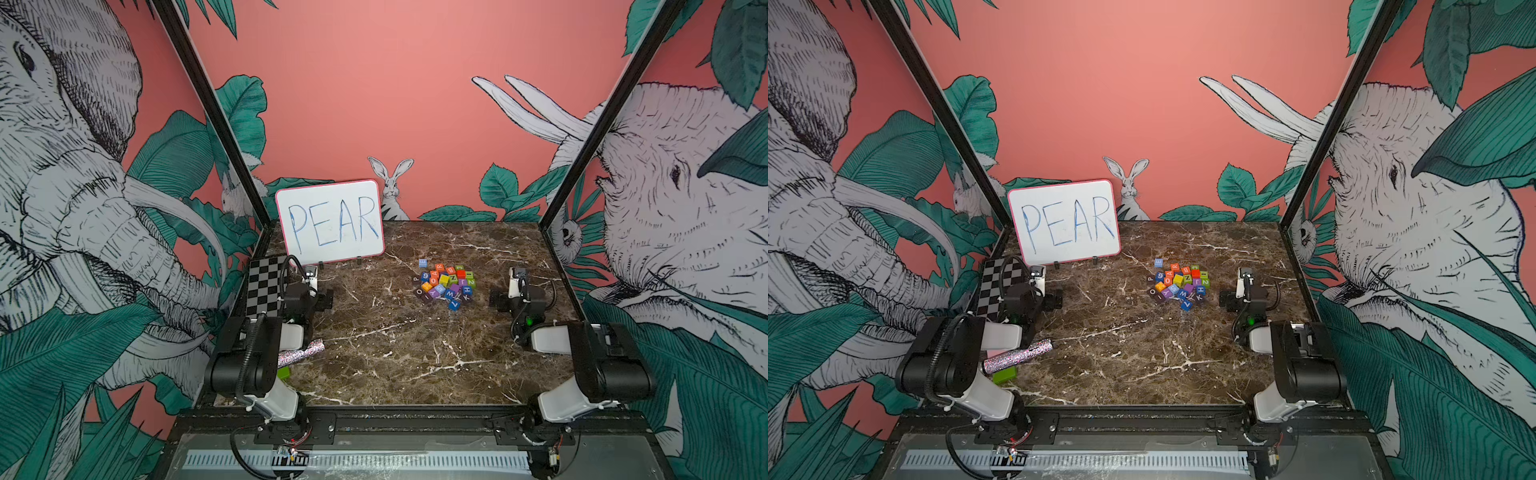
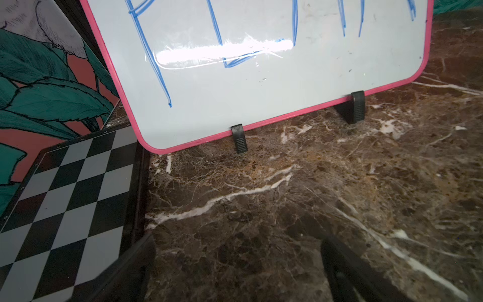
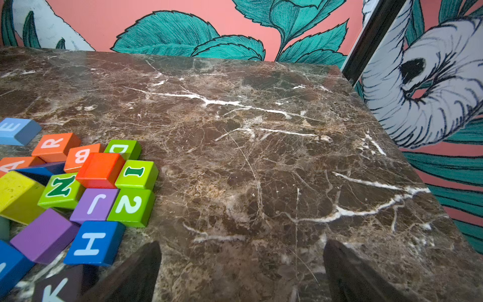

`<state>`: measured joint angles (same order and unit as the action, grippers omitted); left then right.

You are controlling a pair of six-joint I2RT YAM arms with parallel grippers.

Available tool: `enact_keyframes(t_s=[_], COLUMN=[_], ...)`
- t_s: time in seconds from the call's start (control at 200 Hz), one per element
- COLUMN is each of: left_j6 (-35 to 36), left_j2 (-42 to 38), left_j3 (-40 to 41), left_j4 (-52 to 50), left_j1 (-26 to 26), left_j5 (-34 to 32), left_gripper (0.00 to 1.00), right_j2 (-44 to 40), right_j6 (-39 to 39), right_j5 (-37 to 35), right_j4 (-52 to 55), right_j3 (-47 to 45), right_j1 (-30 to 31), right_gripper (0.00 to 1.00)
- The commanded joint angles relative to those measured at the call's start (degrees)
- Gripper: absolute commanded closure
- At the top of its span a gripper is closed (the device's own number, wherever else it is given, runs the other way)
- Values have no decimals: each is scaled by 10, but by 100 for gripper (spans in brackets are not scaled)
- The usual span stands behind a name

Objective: Spell the uppercase word “pear” with letter blocks
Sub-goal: Pick up the letter block from the center of the board.

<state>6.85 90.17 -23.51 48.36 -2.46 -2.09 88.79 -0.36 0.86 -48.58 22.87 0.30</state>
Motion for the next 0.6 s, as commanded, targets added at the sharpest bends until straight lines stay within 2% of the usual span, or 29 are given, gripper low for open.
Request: enact_keyframes(t_s=[0.0, 0.595], left_j6=[-3, -4], left_j2=[-12, -12], left_j3=[-3, -3], left_j4=[9, 7], left_j1=[3, 2], left_j5=[7, 6], left_gripper=[0, 0], right_j2=[2, 0], right_j6=[2, 6], right_j5=[-2, 0], right_j4=[-22, -28], right_j3=[4, -1], right_j1=[-3, -6], right_gripper=[2, 1])
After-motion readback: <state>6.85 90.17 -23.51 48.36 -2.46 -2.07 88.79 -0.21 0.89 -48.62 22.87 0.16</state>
